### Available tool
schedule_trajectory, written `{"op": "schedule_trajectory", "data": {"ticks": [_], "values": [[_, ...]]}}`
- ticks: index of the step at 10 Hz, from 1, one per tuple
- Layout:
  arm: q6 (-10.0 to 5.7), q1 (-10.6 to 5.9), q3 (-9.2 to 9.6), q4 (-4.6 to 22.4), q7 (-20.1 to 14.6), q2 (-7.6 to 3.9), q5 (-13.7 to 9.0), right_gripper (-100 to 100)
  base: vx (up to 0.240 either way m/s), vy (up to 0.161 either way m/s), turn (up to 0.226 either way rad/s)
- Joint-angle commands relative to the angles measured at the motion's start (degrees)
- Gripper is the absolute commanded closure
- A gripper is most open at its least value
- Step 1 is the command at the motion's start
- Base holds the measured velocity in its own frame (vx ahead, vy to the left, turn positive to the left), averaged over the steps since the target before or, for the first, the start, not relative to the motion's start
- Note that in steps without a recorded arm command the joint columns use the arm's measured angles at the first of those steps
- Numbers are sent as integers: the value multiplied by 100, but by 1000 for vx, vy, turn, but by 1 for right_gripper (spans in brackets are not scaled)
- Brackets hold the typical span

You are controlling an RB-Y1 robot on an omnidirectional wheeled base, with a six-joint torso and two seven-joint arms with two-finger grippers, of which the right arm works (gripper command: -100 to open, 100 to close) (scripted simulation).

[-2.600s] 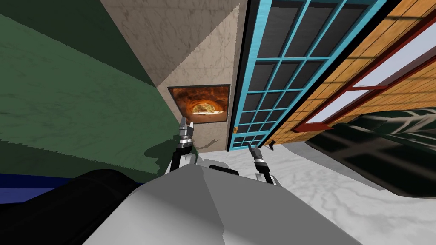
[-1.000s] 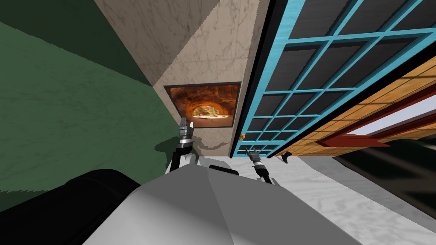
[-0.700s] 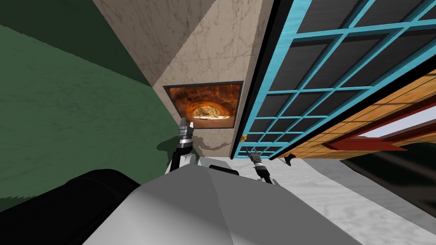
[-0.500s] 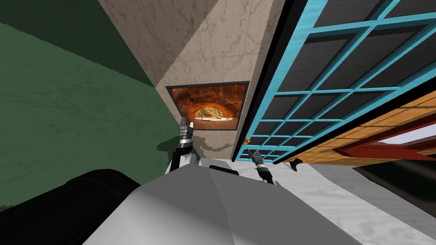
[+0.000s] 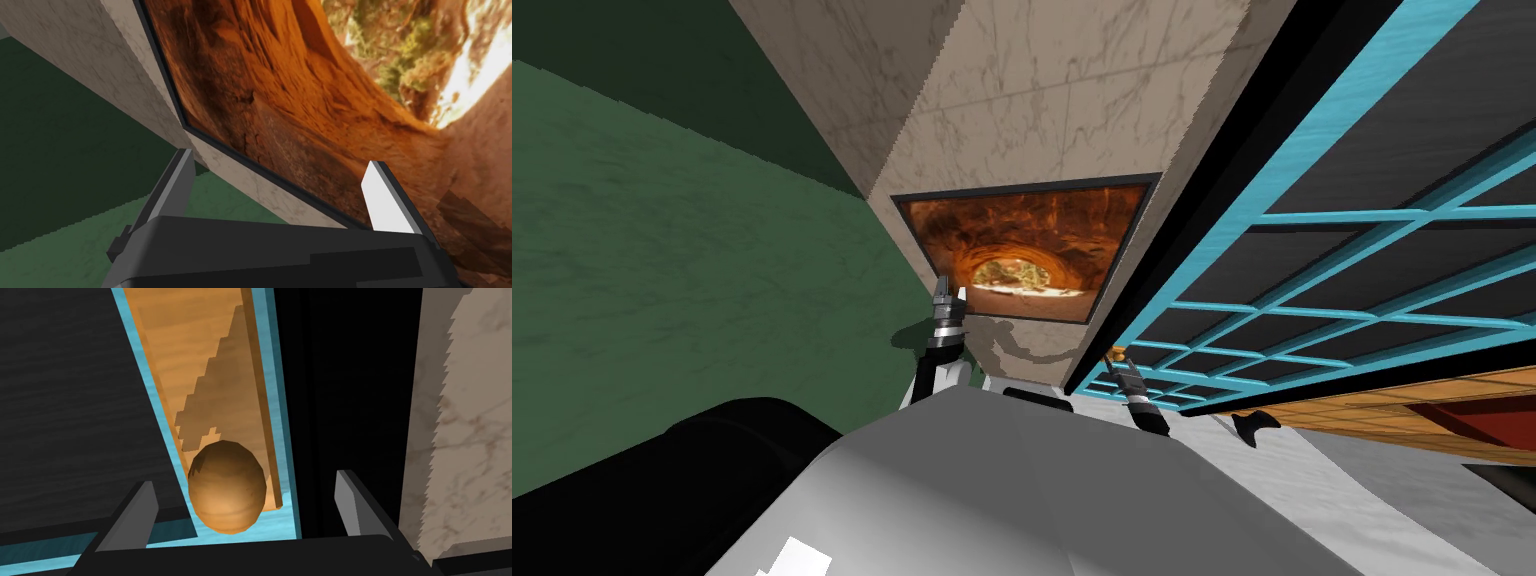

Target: Pull the door open

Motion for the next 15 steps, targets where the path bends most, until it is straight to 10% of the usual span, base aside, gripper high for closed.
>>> {"op": "schedule_trajectory", "data": {"ticks": [1,2,3,8,15], "values": [[-75,118,-81,-26,-59,-99,-62,-100,168,57,100],[-90,143,-34,17,-21,-44,-27,-100,44,29,-33],[-90,143,-34,17,-21,-44,-27,100,-29,0,7],[-90,143,-34,17,-21,-44,-27,100,-6,-11,1],[-36,140,73,-24,-949,-73,-397,100,-53,-26,74]]}}
